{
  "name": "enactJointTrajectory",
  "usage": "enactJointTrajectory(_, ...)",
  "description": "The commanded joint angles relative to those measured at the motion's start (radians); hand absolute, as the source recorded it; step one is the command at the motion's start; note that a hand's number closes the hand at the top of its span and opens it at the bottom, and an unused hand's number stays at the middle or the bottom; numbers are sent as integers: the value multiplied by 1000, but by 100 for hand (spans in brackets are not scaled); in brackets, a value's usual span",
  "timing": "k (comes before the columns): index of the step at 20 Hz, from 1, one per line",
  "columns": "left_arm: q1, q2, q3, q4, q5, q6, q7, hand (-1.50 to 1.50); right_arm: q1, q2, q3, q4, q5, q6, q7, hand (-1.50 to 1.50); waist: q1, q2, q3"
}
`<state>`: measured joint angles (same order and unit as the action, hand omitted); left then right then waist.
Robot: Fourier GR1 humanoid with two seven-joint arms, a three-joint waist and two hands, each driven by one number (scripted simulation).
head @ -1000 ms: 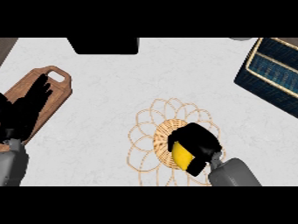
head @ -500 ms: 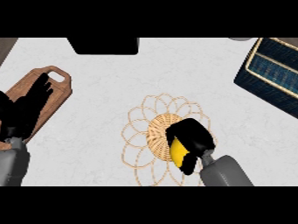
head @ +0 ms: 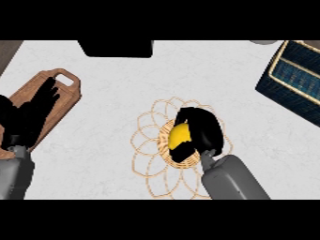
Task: Pick the lemon from the placemat and place it in the basket
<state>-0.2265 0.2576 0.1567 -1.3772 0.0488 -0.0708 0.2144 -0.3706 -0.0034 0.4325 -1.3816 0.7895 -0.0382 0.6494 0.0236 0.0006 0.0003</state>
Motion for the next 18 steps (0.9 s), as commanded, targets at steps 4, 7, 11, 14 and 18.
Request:
enactJointTrajectory(4, -3, -26, -19, 6, -17, 18, -4, 0, -120, 3, 113, -152, -119, -397, 115, 150, 6, -2, 1)
enactJointTrajectory(7, -1, -17, -3, 52, -15, 9, -33, 0, -260, 3, 134, -204, 16, -407, 267, 150, -16, -4, -2)
enactJointTrajectory(11, 83, -32, -19, -61, -9, 10, 0, 0, -302, 3, 165, -257, 177, -406, 466, 150, -13, -9, -1)
enactJointTrajectory(14, 35, -38, -16, -11, -31, 36, -9, 0, -409, 3, 56, -273, 202, -256, 541, 150, -25, -6, -1)
enactJointTrajectory(18, -1, 1, 17, 29, -14, 10, -14, 0, -486, -28, -59, -322, 205, -123, 550, 150, -34, -5, -1)
